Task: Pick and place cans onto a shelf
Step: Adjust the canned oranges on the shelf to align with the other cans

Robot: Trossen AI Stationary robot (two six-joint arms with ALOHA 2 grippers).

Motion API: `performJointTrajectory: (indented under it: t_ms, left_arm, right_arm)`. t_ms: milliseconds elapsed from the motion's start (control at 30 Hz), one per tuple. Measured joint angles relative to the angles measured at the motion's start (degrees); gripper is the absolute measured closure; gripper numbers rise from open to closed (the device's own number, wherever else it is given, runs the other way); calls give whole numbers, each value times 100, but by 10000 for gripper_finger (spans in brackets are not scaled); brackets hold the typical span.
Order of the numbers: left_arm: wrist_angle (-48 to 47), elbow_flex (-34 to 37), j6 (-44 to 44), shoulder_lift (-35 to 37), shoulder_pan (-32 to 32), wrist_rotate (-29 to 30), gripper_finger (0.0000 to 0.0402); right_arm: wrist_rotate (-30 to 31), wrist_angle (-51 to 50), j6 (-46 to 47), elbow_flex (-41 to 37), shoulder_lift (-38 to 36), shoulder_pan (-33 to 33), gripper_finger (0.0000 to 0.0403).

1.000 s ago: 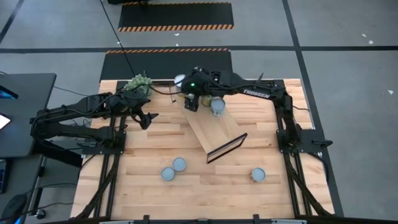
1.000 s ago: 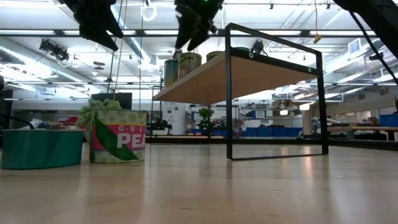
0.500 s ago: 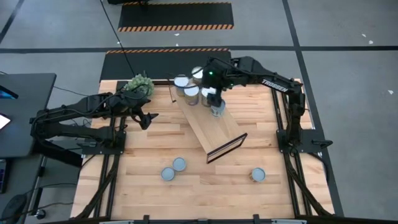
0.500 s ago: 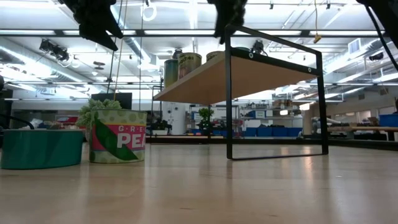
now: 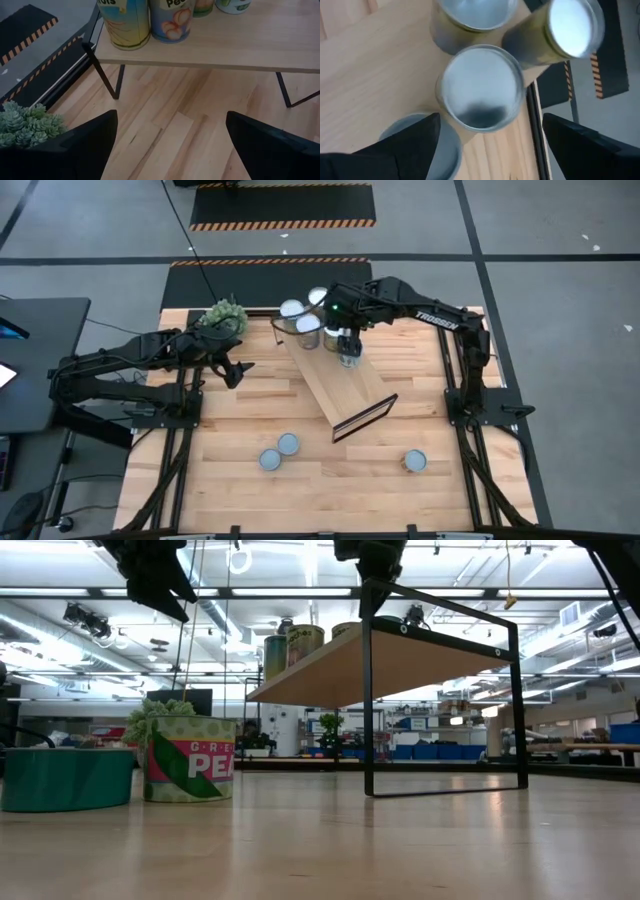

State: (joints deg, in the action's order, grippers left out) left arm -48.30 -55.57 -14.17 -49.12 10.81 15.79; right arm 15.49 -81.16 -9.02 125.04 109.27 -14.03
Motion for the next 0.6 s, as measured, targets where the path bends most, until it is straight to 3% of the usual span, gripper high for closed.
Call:
performJointTrajectory:
  t_ms: [600]
  left_arm:
    - [-3,0,-29,0,1,2,24]
  right_arm:
    - [455,1326,-658,-808,2,-108,55]
